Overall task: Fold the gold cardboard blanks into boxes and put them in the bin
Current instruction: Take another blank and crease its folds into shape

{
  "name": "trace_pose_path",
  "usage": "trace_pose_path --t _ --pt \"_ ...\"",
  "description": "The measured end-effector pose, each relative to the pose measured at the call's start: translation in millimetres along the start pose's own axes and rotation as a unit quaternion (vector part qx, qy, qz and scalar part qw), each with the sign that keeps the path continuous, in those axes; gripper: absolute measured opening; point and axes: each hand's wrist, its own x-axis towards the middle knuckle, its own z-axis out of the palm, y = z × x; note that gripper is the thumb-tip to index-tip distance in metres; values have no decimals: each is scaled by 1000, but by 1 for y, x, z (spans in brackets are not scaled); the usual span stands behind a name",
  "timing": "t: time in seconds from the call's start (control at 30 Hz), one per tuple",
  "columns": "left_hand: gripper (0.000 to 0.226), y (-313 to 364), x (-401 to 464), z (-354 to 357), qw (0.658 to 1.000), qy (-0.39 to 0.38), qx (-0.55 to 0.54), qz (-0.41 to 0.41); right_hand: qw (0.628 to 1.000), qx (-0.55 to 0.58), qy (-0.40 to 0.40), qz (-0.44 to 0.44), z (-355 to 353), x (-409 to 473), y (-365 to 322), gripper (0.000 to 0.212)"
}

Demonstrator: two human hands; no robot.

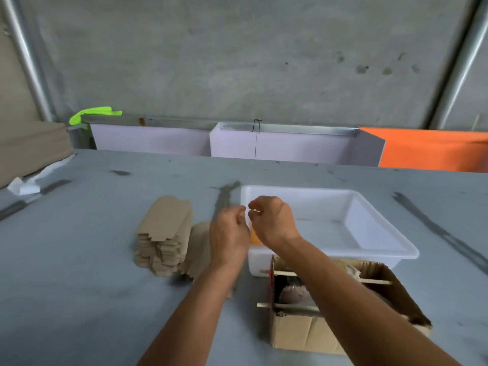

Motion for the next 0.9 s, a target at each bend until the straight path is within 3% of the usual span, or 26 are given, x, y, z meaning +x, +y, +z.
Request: trace_pose_path --t 0.1,0.2,0.37,0.57,0.73,0.9 --pt "21 -10 14 -25 991 32 -111 -73 997 50 29 -52 11 -30 -22 25" --pt "23 -22 21 -45 980 87 -142 -112 998 43 -7 -49 35 -47 -30 26" --pt "22 -42 12 -62 978 108 -142 -112 976 -172 -130 -30 88 -67 -23 25" --pt "20 -50 0 -73 974 113 -152 -124 925 -329 -99 -163 108 -85 -11 26" --pt "20 -53 -10 -73 973 104 -163 -127 927 -311 -102 -185 104 -86 -9 27" --pt "24 -54 -15 -76 971 95 -171 -137 942 -296 -105 -121 95 -93 -19 27"
